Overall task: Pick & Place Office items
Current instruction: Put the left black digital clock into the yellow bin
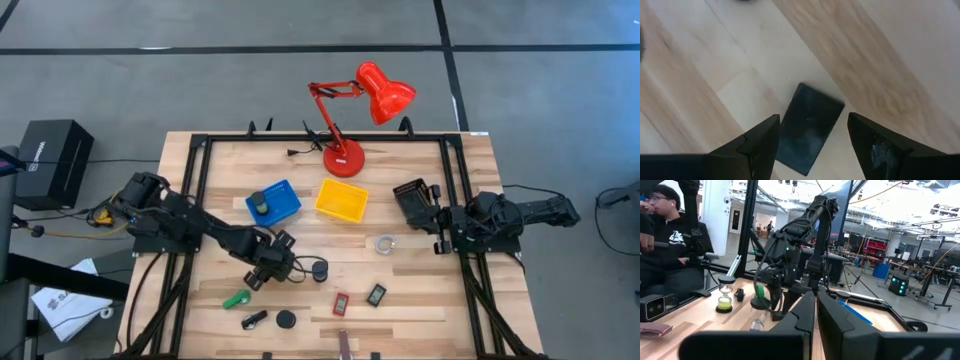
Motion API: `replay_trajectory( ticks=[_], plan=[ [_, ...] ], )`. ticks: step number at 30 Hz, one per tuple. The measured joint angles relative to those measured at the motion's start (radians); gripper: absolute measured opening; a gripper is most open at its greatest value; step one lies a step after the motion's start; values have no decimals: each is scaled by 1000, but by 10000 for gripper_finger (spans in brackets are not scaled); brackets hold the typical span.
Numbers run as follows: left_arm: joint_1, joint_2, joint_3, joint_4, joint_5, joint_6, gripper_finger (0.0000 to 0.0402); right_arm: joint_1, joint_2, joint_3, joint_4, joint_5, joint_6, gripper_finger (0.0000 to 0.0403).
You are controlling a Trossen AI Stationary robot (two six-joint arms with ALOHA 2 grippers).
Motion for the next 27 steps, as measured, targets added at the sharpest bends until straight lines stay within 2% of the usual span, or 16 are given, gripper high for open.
replay_trajectory(
  ticks=[13, 19, 27],
  plan=[
    [60, 11, -47, 40, 37, 5, 227, 0, 0, 0, 0, 0, 0, 12],
    [68, 5, -90, 95, 89, 4, 227, 0, 0, 0, 0, 0, 0, 12],
    [73, 7, -92, 114, 105, -1, 183, 0, 0, 0, 0, 0, 0, 12]
  ],
)
